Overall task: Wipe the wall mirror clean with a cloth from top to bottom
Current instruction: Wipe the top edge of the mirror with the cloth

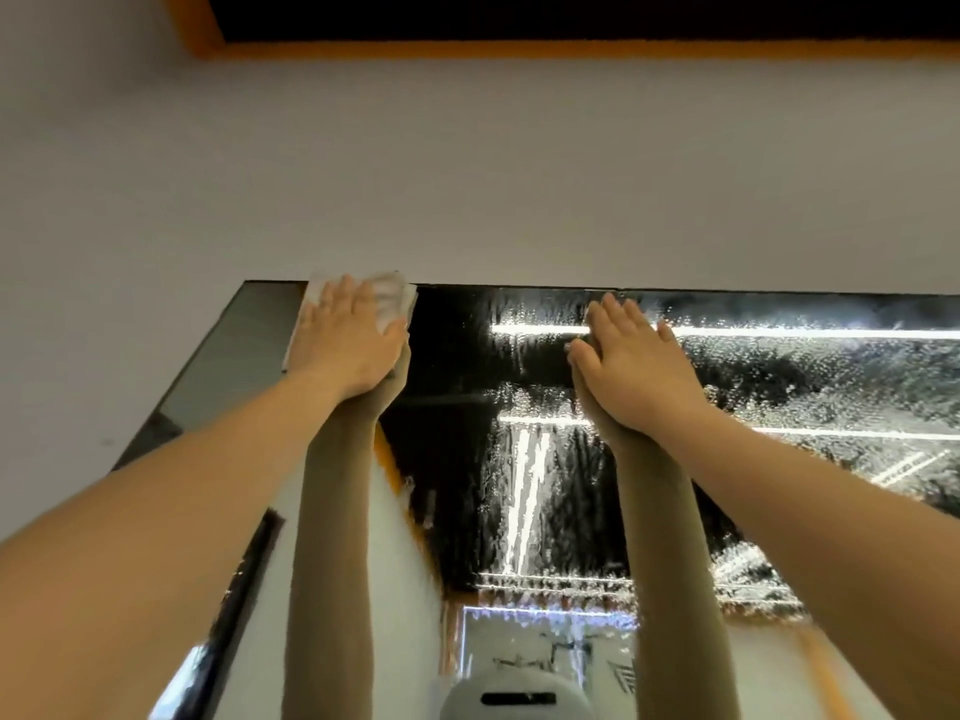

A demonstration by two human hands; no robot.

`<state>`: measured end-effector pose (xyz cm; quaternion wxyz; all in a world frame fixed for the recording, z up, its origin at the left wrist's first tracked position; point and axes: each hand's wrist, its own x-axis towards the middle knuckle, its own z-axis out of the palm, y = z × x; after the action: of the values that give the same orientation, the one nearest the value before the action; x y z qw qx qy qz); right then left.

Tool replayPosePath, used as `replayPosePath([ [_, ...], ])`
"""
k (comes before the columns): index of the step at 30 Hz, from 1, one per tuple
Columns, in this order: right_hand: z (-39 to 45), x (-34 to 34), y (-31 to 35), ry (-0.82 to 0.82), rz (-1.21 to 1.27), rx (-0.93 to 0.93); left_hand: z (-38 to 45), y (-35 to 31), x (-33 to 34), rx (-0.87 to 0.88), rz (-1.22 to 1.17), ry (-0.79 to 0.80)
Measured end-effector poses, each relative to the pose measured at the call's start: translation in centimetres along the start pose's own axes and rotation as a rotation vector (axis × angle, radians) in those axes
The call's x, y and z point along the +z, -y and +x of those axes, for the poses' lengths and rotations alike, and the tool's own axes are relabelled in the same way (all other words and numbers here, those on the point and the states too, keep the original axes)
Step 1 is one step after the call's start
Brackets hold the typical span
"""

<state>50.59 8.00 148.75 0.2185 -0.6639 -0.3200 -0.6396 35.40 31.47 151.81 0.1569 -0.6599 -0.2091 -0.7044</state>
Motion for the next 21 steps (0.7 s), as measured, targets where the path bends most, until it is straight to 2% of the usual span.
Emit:
replayPosePath([
  [6,-0.2,0.1,-0.1,-0.001,-0.003,-0.007,0.3,0.6,-0.2,-0.002,-0.017,0.036],
  [12,-0.1,0.3,-0.1,-0.020,0.002,-0.020,0.5,2.4,-0.8,-0.096,-0.007,0.059],
  [21,0.0,0.5,0.1,-0.035,0.039,-0.027,-1.3,-2.6,-1.2,-0.181,-0.006,0.088],
])
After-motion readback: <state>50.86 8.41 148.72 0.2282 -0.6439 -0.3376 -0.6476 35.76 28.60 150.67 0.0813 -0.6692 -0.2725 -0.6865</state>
